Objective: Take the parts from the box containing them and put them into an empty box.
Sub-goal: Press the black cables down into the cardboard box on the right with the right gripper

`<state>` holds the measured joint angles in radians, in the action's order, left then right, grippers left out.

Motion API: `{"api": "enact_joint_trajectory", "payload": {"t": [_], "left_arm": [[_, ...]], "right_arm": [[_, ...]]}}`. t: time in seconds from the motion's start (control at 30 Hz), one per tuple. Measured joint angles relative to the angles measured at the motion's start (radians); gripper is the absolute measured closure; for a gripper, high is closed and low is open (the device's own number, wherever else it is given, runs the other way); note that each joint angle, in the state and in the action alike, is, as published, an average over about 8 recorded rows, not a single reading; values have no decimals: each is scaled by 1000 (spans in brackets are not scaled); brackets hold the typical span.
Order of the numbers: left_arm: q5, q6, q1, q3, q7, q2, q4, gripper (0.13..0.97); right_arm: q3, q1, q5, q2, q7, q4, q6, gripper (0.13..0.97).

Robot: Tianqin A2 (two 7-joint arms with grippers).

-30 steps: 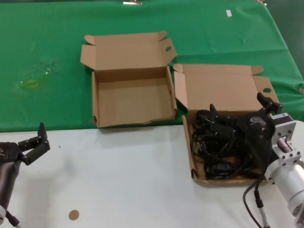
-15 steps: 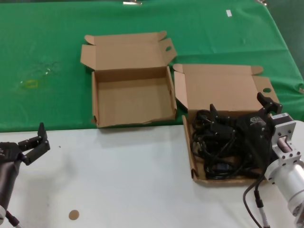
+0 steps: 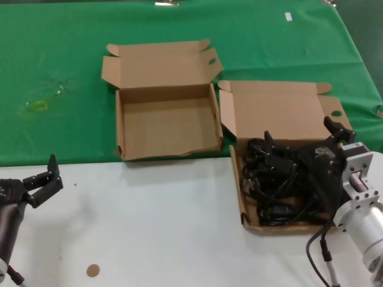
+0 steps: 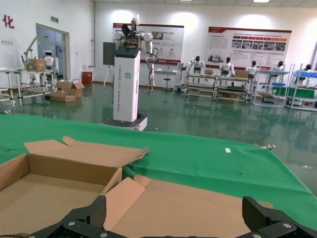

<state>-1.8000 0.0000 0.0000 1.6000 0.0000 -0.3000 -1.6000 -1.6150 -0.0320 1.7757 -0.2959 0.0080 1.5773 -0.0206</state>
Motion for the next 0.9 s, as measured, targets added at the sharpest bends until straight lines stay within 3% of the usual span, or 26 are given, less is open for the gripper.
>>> {"api": "enact_joint_trajectory", "payload": {"t": [0.9], "left_arm": [[0,0,0,0,0,0,0,132]], "right_arm": [[0,0,0,0,0,0,0,129]]}}
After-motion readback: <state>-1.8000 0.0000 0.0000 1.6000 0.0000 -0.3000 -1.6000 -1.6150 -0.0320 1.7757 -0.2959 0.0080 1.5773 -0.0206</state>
